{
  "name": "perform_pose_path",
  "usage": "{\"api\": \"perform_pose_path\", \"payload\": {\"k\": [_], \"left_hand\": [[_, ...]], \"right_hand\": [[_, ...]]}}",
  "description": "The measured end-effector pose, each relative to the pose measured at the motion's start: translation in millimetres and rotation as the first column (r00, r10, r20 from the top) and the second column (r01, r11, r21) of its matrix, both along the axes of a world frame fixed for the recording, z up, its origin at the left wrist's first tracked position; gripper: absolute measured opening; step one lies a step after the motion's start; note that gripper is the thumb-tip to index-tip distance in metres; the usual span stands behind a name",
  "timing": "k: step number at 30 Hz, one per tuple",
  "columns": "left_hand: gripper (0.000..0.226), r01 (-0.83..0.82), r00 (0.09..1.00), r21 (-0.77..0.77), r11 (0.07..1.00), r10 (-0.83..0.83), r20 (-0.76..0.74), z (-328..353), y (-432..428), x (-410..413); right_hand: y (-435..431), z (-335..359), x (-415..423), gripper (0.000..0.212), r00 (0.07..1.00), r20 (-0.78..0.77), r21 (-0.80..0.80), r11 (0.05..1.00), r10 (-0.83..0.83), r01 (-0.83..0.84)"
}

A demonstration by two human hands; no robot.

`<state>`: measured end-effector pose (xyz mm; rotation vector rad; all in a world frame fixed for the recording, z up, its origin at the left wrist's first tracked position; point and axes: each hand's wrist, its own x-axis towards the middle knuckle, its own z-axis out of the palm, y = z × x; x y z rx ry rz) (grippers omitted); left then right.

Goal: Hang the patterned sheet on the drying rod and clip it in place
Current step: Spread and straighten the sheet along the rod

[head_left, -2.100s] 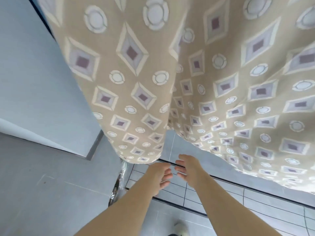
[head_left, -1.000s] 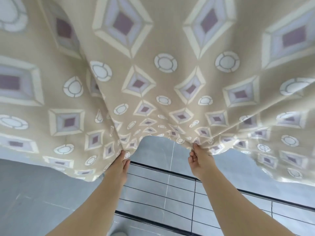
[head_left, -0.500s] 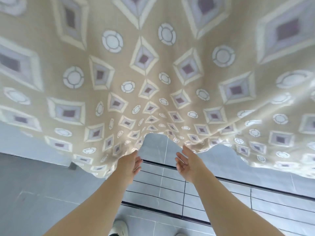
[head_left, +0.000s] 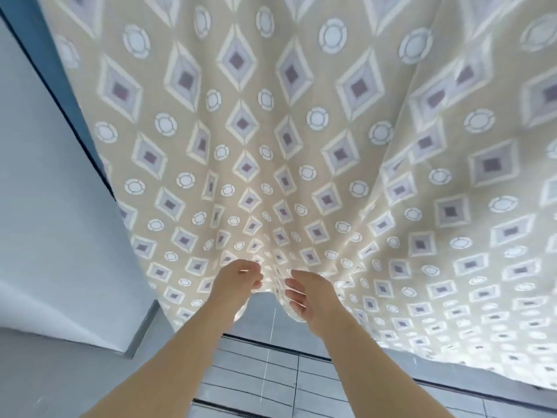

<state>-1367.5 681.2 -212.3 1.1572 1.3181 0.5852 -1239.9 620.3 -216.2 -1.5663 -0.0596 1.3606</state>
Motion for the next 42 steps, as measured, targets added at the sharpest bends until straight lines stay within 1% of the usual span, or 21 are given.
{"api": "perform_pose_path", "payload": {"k": [3,7,9,11,16,21,24,27,30,32,33,35,36,37,38,39,40,41,42], "left_hand": [[0.013,0.077,0.997,0.110,0.991,-0.078,0.008,59,-11,0],[0.014,0.167,0.982,0.262,0.951,-0.184,0.041,132,-21,7],[0.013,0.221,0.968,0.359,0.907,-0.248,0.029,168,-23,13],[0.014,0.242,0.958,0.464,0.852,-0.286,0.024,204,-20,22],[0.015,0.294,0.925,0.654,0.697,-0.380,-0.011,286,-22,56],[0.017,0.237,0.923,0.786,0.570,-0.385,0.001,355,-24,98],[0.014,0.189,0.928,0.864,0.467,-0.373,-0.002,395,-30,126],[0.020,0.106,0.936,0.926,0.363,-0.350,0.030,436,-37,153],[0.023,0.028,0.949,0.967,0.255,-0.310,0.054,478,-42,181],[0.020,-0.010,0.965,0.987,0.161,-0.256,0.051,505,-46,195],[0.017,-0.026,0.974,0.993,0.113,-0.221,0.051,517,-46,202],[0.014,-0.074,0.985,0.997,0.028,-0.156,0.078,539,-48,213],[0.014,-0.105,0.985,0.994,-0.011,-0.139,0.103,550,-50,218],[0.015,-0.137,0.984,0.989,-0.060,-0.120,0.130,560,-51,222],[0.017,-0.166,0.984,0.979,-0.120,-0.086,0.157,571,-52,225],[0.019,-0.188,0.982,0.965,-0.183,-0.032,0.185,582,-52,229],[0.022,-0.193,0.978,0.951,-0.240,0.034,0.207,592,-49,232],[0.025,-0.174,0.972,0.945,-0.277,0.104,0.210,603,-46,234],[0.028,-0.132,0.967,0.948,-0.289,0.172,0.187,613,-40,237]], "right_hand": [[-11,62,2,0.005,0.998,0.067,0.133,0.991,-0.019,0.010],[-27,136,8,0.007,0.979,0.199,0.255,0.967,-0.052,-0.001],[-33,172,15,0.008,0.957,0.277,0.314,0.949,-0.083,-0.008],[-36,208,24,0.005,0.926,0.354,0.380,0.925,-0.135,-0.010],[-42,291,47,0.008,0.817,0.535,0.498,0.862,-0.217,-0.097],[-49,363,76,0.009,0.681,0.657,0.569,0.805,-0.324,-0.166],[-54,407,102,0.013,0.589,0.701,0.607,0.770,-0.402,-0.197],[-59,450,132,0.013,0.503,0.721,0.651,0.716,-0.477,-0.253],[-59,493,162,0.014,0.397,0.755,0.648,0.688,-0.523,-0.327],[-58,521,178,0.014,0.307,0.767,0.642,0.668,-0.564,-0.376],[-58,534,184,0.014,0.248,0.764,0.641,0.654,-0.596,-0.402],[-56,559,197,0.011,0.096,0.744,0.622,0.634,-0.661,-0.459],[-56,571,202,0.009,-0.006,0.721,0.606,0.635,-0.693,-0.479],[-55,581,206,0.011,-0.131,0.685,0.585,0.648,-0.717,-0.488],[-54,591,209,0.015,-0.279,0.640,0.551,0.681,-0.716,-0.482],[-52,601,212,0.021,-0.429,0.598,0.502,0.734,-0.677,-0.458],[-49,609,215,0.028,-0.556,0.561,0.447,0.790,-0.613,-0.420],[-47,616,218,0.034,-0.639,0.545,0.393,0.839,-0.543,-0.377],[-44,623,222,0.039,-0.680,0.558,0.343,0.878,-0.476,-0.333]]}}
